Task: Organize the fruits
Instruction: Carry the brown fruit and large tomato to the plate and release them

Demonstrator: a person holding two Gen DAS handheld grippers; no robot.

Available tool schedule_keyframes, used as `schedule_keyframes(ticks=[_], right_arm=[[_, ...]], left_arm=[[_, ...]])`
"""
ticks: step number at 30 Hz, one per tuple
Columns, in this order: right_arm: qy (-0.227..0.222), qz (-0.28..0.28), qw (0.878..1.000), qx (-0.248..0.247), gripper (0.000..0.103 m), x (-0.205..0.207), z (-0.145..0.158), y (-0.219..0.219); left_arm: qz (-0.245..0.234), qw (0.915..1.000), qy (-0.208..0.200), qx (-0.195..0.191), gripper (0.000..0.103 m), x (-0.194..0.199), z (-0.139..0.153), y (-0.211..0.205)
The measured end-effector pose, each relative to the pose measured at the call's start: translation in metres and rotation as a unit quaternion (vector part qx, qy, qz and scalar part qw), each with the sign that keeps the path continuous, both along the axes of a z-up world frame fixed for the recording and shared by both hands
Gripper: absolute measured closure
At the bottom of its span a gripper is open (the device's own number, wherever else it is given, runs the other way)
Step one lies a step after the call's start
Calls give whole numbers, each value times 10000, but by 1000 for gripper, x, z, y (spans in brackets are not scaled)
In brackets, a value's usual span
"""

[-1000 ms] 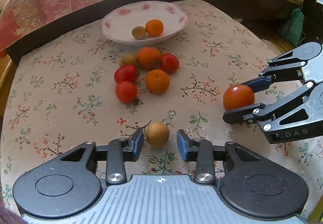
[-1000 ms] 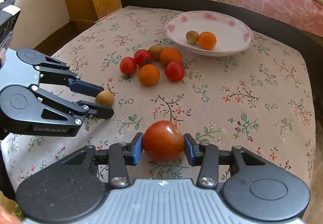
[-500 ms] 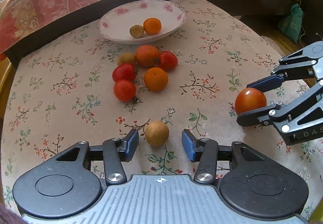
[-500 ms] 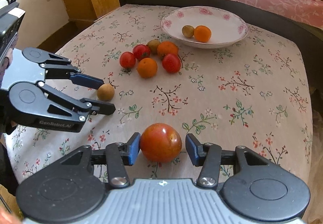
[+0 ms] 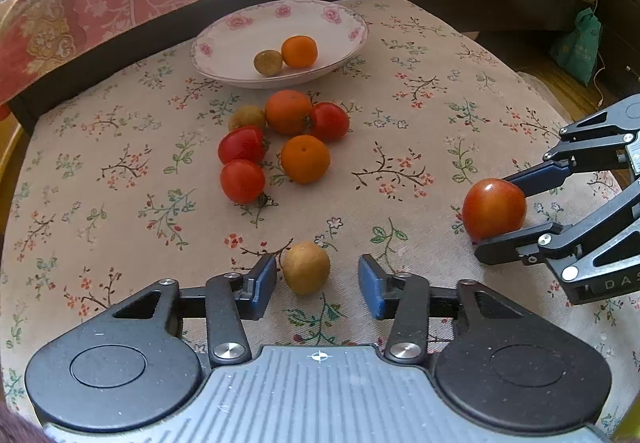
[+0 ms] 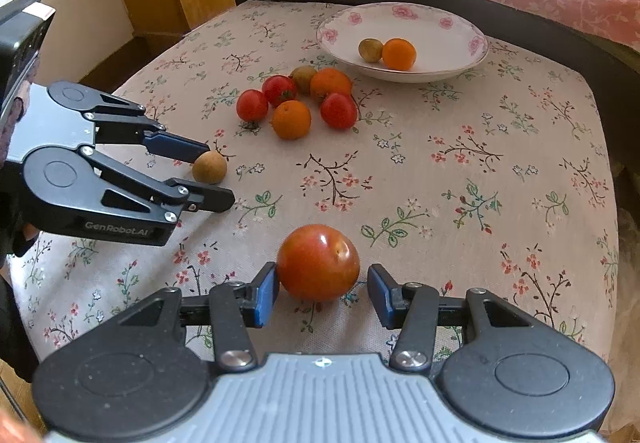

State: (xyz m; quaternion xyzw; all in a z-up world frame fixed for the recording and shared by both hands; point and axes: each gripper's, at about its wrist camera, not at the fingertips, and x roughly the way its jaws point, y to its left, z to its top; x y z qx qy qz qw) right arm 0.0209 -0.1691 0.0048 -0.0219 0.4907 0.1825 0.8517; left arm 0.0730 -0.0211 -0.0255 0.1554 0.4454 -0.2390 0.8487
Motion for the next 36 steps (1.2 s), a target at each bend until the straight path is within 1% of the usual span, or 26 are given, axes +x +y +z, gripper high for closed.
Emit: schedule_keyframes(ticks=[2, 3, 5, 9, 15, 22, 28, 36], right_arm=[[-20, -6, 10000, 19, 54, 1, 0, 0], [-28, -3, 10000, 29, 58, 1, 0, 1], [-30, -33, 10000, 55, 59, 2, 2, 1], [-33, -140, 9998, 104, 59, 3, 2, 0], [-99, -293, 9993, 196, 59, 12, 6, -6], [-265, -316, 9987, 296, 59, 27, 15, -5], [-482, -410, 9974, 358, 59, 47, 25, -6], [-765, -515, 9951, 352, 59, 81, 37, -9]], left_arm=[[-9, 10000, -18, 48, 57, 0, 0, -2], [-3, 10000, -28, 75, 59, 0, 0, -3], [48, 9999, -42, 108, 64, 1, 1, -3], [108, 9999, -3, 108, 69, 4, 2, -2], [85, 10000, -22, 33, 70, 10, 6, -5], [91, 9997, -202, -119, 70, 21, 20, -11], [211, 9987, -403, -207, 70, 43, 31, -14], [244, 9970, -688, -273, 70, 73, 45, -29]])
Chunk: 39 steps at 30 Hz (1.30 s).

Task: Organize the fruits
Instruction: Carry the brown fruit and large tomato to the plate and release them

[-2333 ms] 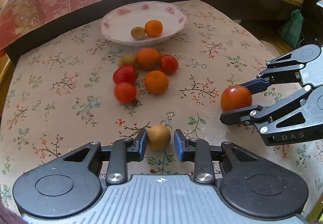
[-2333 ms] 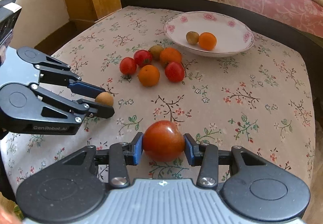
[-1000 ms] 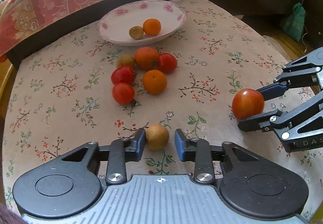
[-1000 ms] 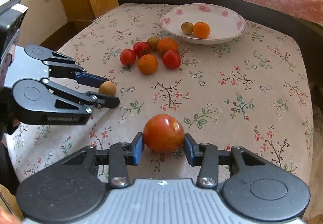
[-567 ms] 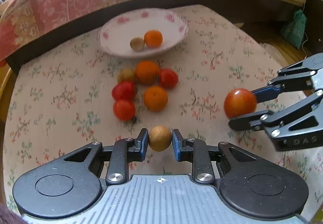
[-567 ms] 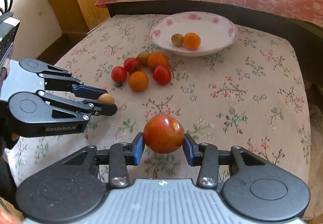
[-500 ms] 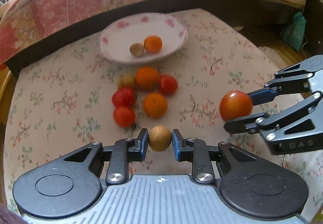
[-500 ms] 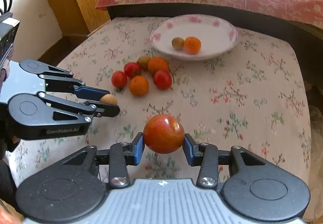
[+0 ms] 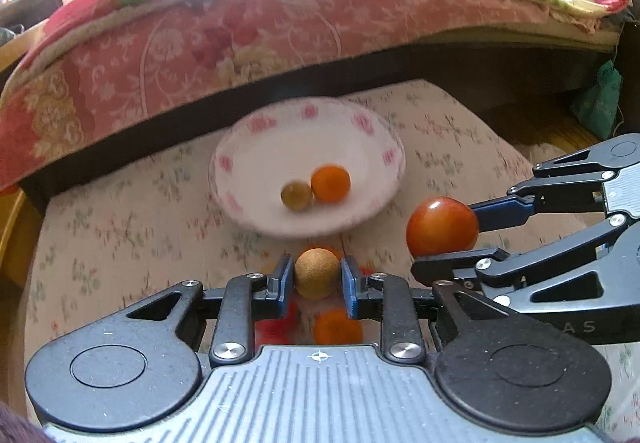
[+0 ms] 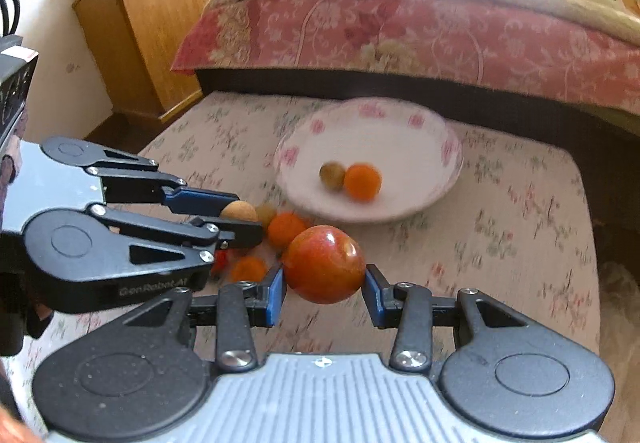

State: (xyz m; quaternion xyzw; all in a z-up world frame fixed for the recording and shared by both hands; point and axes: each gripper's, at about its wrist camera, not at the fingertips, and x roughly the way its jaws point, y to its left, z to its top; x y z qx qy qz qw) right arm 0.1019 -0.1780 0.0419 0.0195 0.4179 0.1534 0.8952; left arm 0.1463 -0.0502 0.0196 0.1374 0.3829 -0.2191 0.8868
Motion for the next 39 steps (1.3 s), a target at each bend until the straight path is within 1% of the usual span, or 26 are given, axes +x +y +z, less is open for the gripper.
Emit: schedule_keyframes(ticks=[6, 9, 15, 25, 28, 33, 39], right_arm=[[-131, -75, 9999, -61, 59, 28, 3, -6], [-134, -88, 9998, -124, 59, 39, -2, -7], [-31, -54, 9997, -253, 59, 53, -16, -5], [-103, 16, 9992, -382, 59, 70, -22, -1], [-100, 44, 9990, -438, 59, 73, -25, 0], [-75, 47, 9988, -475, 59, 77, -26, -1], [-105, -7, 9987, -493, 58, 75, -23, -1]], left_arm=[[75, 9999, -108, -21, 70, 27, 2, -8], [119, 9999, -84, -15, 70, 38, -1, -9], [175, 9998, 22, 49, 70, 48, -12, -9], [371, 9992, 114, -25, 71, 62, -20, -3], [390, 9992, 95, 11, 70, 64, -22, -3], [448, 9990, 63, 9, 64, 65, -21, -3], [442, 9990, -31, -22, 59, 62, -15, -2]])
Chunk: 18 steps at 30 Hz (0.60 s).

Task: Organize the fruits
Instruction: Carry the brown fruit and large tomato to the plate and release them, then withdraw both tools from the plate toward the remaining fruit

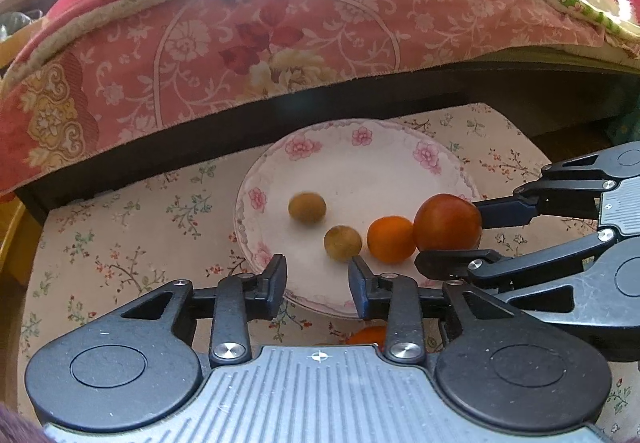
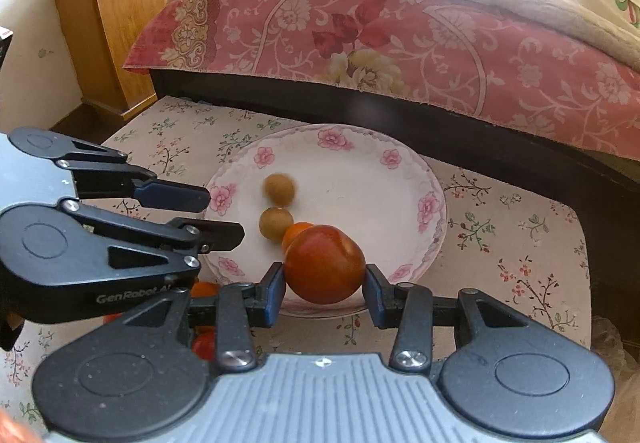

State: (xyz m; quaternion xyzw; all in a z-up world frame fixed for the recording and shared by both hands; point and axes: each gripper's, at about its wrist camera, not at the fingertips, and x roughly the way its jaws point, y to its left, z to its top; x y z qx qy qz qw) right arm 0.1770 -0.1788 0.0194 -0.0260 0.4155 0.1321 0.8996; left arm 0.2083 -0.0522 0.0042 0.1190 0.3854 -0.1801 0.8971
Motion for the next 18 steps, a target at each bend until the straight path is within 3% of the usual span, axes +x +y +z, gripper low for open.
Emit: schedule_keyframes(ticks=[18], right_arm=[[-384, -149, 9991, 23, 56, -3, 17, -7]], left_arm=[[33, 9998, -162, -126, 53, -5, 13, 5]])
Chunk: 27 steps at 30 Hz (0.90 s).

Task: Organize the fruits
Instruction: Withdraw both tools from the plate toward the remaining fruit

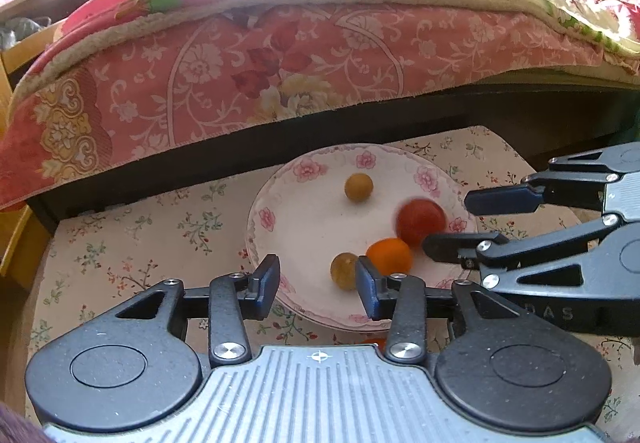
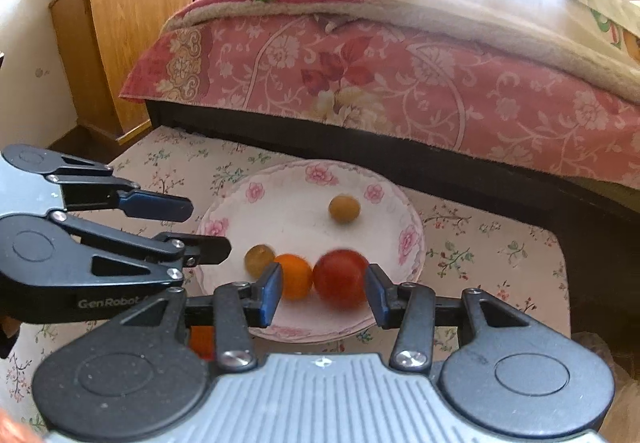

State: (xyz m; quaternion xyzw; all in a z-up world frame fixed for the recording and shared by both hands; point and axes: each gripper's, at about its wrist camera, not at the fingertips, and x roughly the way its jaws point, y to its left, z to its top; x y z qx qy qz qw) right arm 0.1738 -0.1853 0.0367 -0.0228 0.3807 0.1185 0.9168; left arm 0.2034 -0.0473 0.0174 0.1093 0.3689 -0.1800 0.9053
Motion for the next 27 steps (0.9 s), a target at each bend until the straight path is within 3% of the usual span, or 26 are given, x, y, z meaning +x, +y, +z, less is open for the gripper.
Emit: schedule_keyframes(ticks=[11, 27], right_arm=[[-66, -105, 9999, 28, 56, -7, 9, -6], [305, 356, 9988, 136, 56, -39, -1, 13]], left_arm=[[51, 10000, -66, -21, 52, -6, 5, 5], [4, 10000, 15, 9, 51, -33, 9, 20]])
